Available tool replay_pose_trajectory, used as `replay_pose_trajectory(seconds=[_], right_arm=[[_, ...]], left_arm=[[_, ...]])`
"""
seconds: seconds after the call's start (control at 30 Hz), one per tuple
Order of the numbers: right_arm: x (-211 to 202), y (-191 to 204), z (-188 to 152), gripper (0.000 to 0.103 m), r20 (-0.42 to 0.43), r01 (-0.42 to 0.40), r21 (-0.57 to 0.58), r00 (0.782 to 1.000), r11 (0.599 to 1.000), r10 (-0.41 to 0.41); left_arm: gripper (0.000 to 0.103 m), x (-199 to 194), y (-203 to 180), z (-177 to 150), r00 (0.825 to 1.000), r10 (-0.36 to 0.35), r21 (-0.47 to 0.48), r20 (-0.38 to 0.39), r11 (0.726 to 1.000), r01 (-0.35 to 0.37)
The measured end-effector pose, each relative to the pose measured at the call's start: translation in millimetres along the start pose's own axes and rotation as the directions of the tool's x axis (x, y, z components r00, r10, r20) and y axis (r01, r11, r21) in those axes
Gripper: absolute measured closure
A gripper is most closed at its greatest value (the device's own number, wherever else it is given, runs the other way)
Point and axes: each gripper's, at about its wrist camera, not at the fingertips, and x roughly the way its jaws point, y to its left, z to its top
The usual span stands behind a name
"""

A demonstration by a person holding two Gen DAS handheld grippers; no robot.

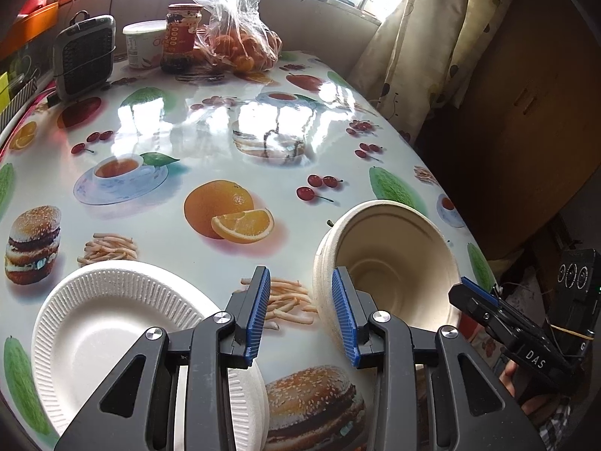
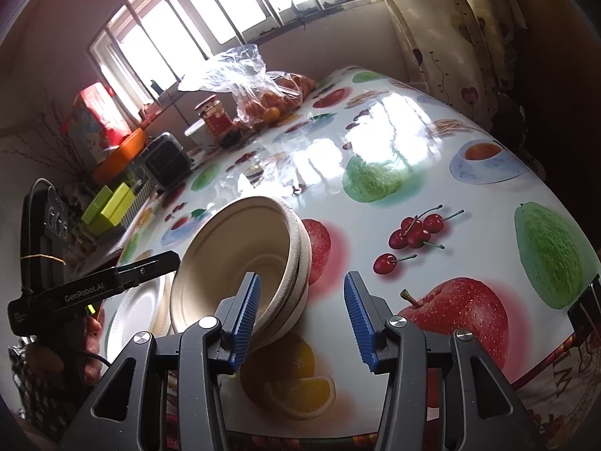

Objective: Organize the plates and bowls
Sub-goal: 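Open both tools and release the nested tan bowls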

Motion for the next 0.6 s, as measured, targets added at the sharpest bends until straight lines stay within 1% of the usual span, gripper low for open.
replay_pose_trajectory(seconds=[0.1, 0.2, 0.43, 0.6], right_arm=[[1.4, -0.5, -0.8, 0.057, -0.007, -0.015, 0.003, 1.000, 1.000, 0.015], [2.3, 0.8, -1.7, 0.057, -0.013, -0.033, 0.002, 0.999, 0.999, 0.033], [5.0, 5.0, -2.6, 0.057, -0.021, -0.059, -0.005, 0.998, 0.998, 0.059], [5.5, 6.3, -1.9, 0.057, -0.018, -0.064, -0.004, 0.998, 0.998, 0.064]], left_arm=[[0.067, 0.2, 0.5, -1.3, 1.000, -0.007, -0.007, -0.002, 1.000, 0.007], [0.067, -0.8, 2.8, -2.1, 0.999, -0.034, -0.022, -0.002, 0.999, 0.034], [0.067, 2.4, 4.8, -3.4, 0.997, -0.069, -0.045, -0.018, 0.997, 0.068], [0.068, 3.7, 3.6, -4.7, 0.997, -0.077, -0.046, -0.021, 0.996, 0.076]])
